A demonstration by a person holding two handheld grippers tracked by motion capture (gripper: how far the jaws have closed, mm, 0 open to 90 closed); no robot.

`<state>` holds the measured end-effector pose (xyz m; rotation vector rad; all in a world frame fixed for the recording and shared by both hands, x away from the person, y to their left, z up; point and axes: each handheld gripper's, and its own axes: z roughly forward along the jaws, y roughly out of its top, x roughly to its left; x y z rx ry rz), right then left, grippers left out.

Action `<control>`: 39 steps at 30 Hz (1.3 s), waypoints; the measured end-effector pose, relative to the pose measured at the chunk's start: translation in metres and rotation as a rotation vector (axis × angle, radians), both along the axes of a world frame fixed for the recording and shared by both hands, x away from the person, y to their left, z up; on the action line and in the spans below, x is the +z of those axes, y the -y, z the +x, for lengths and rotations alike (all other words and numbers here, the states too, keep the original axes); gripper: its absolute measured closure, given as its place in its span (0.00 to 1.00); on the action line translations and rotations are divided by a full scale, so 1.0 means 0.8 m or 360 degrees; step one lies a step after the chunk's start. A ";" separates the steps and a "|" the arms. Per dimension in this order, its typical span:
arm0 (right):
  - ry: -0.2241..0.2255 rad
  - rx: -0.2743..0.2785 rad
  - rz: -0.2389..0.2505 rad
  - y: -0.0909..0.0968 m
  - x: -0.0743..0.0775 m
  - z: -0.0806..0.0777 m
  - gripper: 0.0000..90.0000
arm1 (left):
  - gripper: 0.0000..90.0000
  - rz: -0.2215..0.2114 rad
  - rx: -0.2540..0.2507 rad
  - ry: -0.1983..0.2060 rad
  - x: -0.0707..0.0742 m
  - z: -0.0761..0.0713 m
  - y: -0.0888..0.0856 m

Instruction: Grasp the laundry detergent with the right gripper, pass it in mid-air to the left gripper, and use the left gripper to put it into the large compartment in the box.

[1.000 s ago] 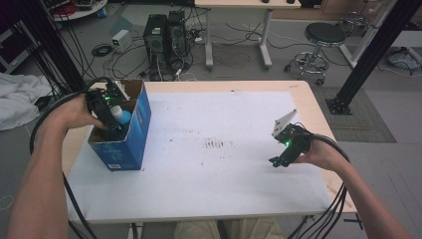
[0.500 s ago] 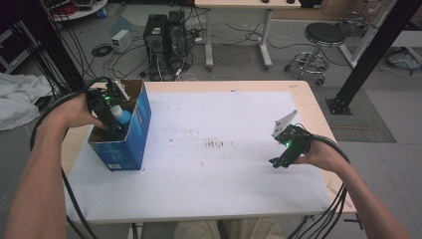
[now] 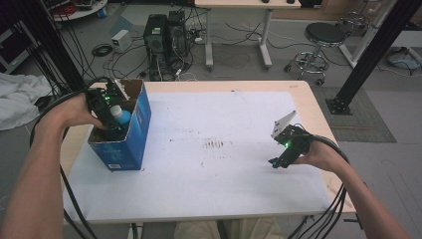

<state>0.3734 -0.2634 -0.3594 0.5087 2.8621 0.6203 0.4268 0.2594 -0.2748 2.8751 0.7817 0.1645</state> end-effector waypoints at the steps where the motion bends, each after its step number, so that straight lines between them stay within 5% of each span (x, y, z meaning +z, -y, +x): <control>1: -0.0001 0.0003 -0.0001 0.000 0.000 0.000 0.15 | 0.34 0.0003 0.0002 -0.0002 0.000 0.000 0.000; 23: -0.0005 -0.0004 0.0002 0.001 0.000 -0.001 0.15 | 0.22 -0.0002 0.0061 0.0043 0.018 -0.004 -0.004; 39: 0.0005 -0.0014 0.0000 0.004 0.001 -0.003 0.15 | 0.22 0.0026 0.0045 0.0125 0.054 -0.012 -0.002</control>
